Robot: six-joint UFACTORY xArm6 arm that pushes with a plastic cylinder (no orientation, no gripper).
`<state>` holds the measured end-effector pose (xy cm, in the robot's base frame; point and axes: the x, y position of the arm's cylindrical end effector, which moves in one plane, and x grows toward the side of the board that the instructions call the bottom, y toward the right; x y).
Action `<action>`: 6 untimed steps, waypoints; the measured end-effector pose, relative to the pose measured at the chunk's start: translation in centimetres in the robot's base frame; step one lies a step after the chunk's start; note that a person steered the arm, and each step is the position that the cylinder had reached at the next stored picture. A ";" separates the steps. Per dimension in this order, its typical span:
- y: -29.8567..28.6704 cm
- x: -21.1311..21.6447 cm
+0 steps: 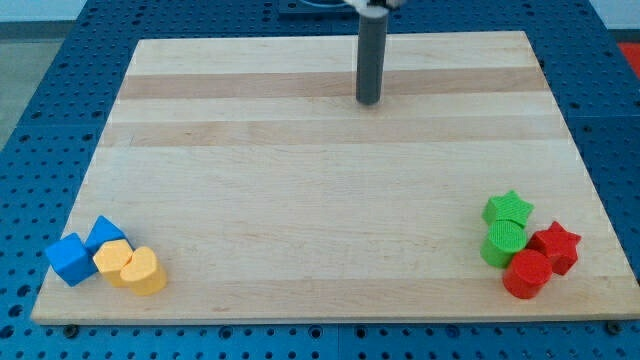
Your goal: Move the arm towards the bottom center of the board
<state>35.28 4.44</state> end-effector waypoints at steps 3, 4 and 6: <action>-4.4 16.3; -7.2 22.8; -11.9 26.6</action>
